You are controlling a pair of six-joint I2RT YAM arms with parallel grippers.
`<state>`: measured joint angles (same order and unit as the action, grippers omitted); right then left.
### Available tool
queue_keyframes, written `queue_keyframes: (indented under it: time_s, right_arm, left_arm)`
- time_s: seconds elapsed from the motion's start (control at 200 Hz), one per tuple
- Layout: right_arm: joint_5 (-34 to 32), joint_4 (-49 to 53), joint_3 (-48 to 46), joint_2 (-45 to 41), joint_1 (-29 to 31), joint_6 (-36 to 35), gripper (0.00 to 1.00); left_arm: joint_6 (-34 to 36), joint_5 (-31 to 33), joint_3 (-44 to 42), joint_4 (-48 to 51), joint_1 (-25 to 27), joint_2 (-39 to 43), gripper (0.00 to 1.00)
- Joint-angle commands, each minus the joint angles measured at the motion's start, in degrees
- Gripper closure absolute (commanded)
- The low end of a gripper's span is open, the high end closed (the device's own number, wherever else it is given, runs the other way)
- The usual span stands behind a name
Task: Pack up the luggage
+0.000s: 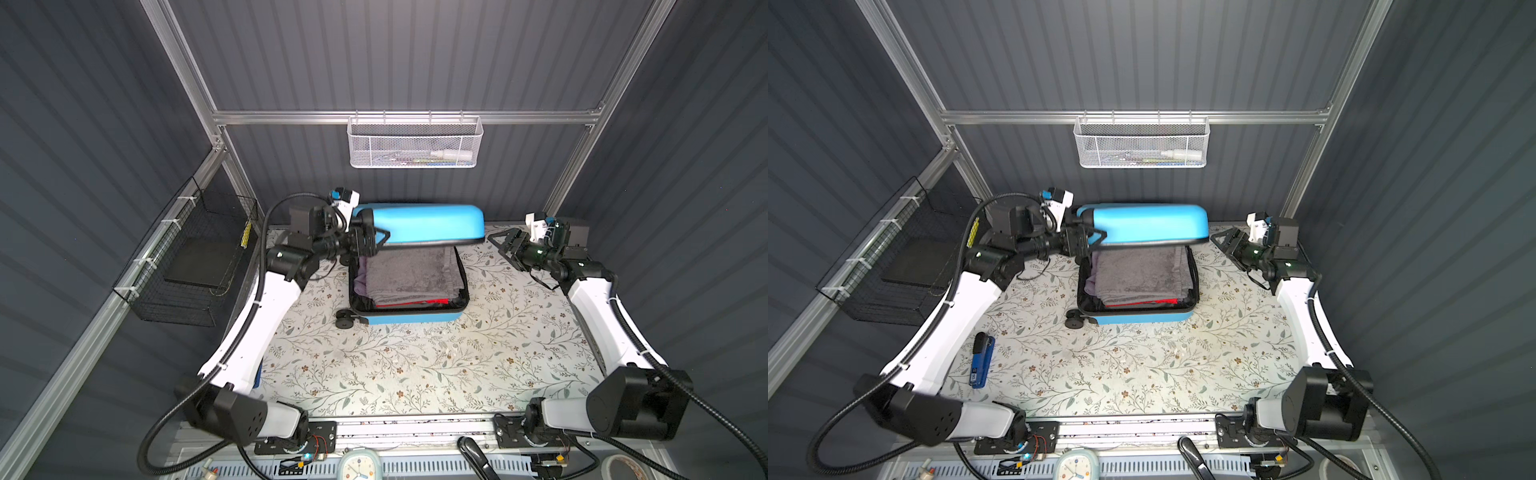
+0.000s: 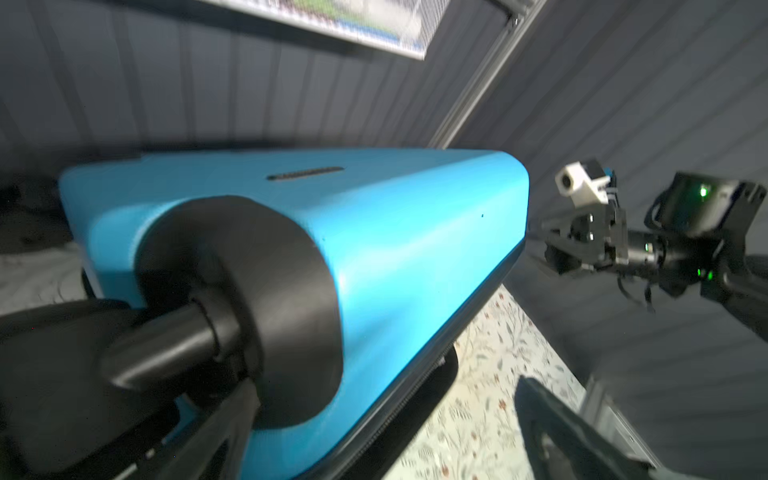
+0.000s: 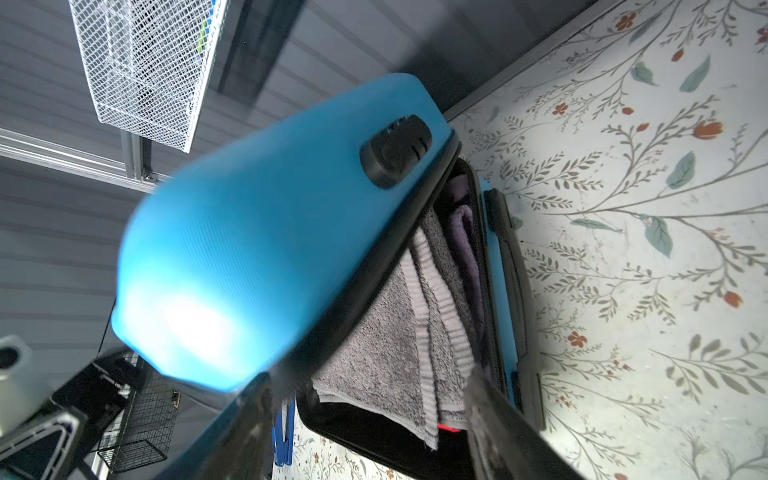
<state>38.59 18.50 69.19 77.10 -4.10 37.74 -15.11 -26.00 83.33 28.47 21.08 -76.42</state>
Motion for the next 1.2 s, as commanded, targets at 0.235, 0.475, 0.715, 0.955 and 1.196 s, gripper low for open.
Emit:
queue_keyframes:
  time_s: [0.235,0.475,0.715,0.955,1.196]
  right_arm:
    - [-1.74,1.63,-7.95,-5.64,-0.21,0.81,0.27]
    - [-2.53,2.35,-15.97,-9.48,4.20,0.50,0.27]
    - [-5.86,1.63,-26.95,-16.16,13.69,1.74,0.28]
    - [-12.39,-15.63,-42.30,-18.49,23.45,14.55,0.31]
    - [-16.87,-25.92,-44.51,-12.46,28.94,17.01,0.34]
  left_arm:
    - [-1.13,10.65,-11.12,9.79,0.45,17.83,0.00]
    - [-0.40,11.72,-6.18,1.72,-3.46,6.68,0.00]
    - [4.51,5.52,8.94,-0.70,-10.70,-12.20,0.00]
    - [11.89,2.72,30.07,5.30,-11.06,-30.47,0.00]
    - [19.69,-2.48,47.19,13.65,-11.12,-45.47,0.00]
